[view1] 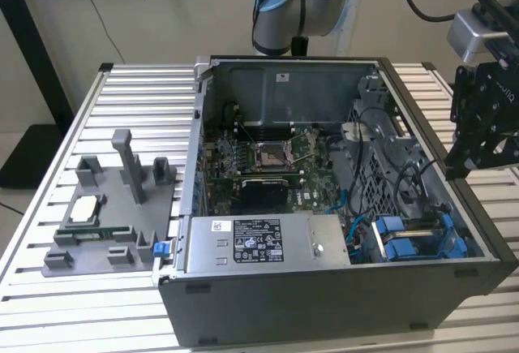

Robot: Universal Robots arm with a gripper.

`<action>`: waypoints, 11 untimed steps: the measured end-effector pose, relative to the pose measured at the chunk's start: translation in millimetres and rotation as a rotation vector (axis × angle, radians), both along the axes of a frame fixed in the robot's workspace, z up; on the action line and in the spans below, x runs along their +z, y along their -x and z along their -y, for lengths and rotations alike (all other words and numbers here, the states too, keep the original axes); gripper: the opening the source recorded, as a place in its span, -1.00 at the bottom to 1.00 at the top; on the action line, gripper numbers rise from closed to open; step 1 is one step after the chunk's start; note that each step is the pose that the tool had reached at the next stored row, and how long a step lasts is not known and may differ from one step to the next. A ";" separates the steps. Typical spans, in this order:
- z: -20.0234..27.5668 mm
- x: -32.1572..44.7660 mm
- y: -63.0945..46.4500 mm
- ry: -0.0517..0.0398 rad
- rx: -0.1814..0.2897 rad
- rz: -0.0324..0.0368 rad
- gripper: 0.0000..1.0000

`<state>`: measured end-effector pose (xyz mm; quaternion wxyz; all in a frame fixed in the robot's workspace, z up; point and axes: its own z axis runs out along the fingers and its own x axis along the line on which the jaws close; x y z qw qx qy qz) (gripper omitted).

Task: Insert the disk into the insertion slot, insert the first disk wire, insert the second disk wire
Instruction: 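Insert the second disk wire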

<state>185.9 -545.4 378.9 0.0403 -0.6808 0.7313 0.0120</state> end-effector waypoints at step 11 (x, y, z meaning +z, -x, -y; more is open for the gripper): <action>0.1 -1.0 0.0 -0.0012 0.000 0.0000 1.00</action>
